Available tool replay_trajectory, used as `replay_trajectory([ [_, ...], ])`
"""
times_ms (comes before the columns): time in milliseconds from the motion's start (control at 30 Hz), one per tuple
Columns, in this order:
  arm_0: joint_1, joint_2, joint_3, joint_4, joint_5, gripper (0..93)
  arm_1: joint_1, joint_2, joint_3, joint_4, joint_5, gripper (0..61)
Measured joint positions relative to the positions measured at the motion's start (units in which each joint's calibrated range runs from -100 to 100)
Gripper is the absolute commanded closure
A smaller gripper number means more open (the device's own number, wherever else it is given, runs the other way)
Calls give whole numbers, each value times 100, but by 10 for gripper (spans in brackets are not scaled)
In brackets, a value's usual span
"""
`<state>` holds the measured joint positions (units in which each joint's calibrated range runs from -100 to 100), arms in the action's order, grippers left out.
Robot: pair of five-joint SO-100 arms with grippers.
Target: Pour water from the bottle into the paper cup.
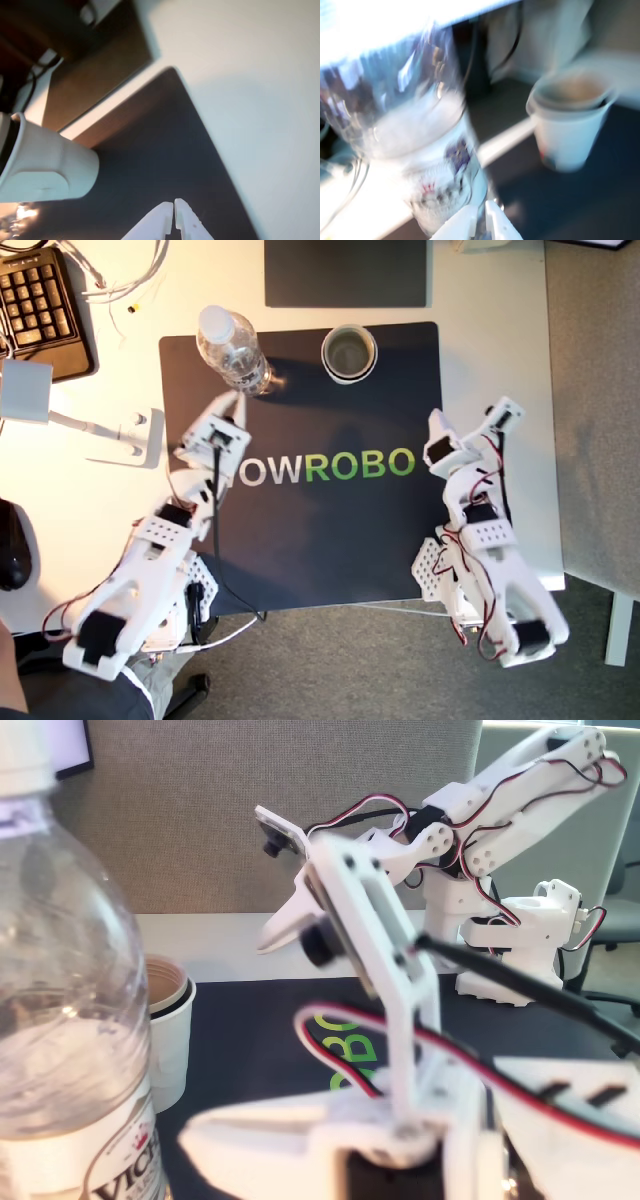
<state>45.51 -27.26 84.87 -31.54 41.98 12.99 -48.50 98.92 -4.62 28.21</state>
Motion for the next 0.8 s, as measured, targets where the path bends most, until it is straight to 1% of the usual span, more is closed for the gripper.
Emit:
replay_trajectory([
  [33,28,44,82,-285,49,886,0,505,0,-641,147,612],
  [67,9,148,254,-611,98,861,-10,1020,0,-1322,317,612],
  [100,0,314,607,-1368,161,842,-100,2275,0,-2887,679,612],
  [133,19,357,689,-1579,181,810,-120,2693,0,-3479,781,612],
  [167,0,470,843,-1864,195,690,-210,3190,0,-4177,928,612],
  [200,-102,645,1042,-2385,220,615,-330,4218,27,-5337,1158,612],
  [233,-130,714,1087,-2540,230,521,-290,4549,27,-5726,1241,612],
  [267,-120,801,1106,-2662,234,352,-320,4880,-45,-6091,1343,612],
  [300,-65,906,1106,-2841,234,217,-509,5612,-144,-6650,1499,612],
  [333,-83,984,1106,-2955,234,166,-659,6083,-261,-7032,1597,612],
  [367,-102,1002,1106,-2996,234,110,-819,6318,-315,-7153,1641,612],
  [400,-93,1054,1106,-3044,234,31,-909,6571,-405,-7299,1714,612],
  [433,-93,1124,1106,-3093,234,27,-1099,7050,-621,-7494,1817,612],
  [533,-93,1368,1106,-3118,234,20,-1389,7782,-945,-7786,1983,612],
  [600,-83,1568,997,-3118,234,20,-1518,7965,-1062,-7875,2022,612],
  [700,-65,2056,498,-3085,234,20,-1728,8061,-1152,-8070,2046,611],
  [733,-65,2239,272,-3085,234,20,-1758,8061,-1152,-8110,2046,541],
  [767,-65,2500,-91,-3036,239,20,-1798,8061,-1197,-8151,2061,537],
  [800,-65,2596,-208,-3020,249,20,-1828,8061,-1224,-8175,2071,532],
])
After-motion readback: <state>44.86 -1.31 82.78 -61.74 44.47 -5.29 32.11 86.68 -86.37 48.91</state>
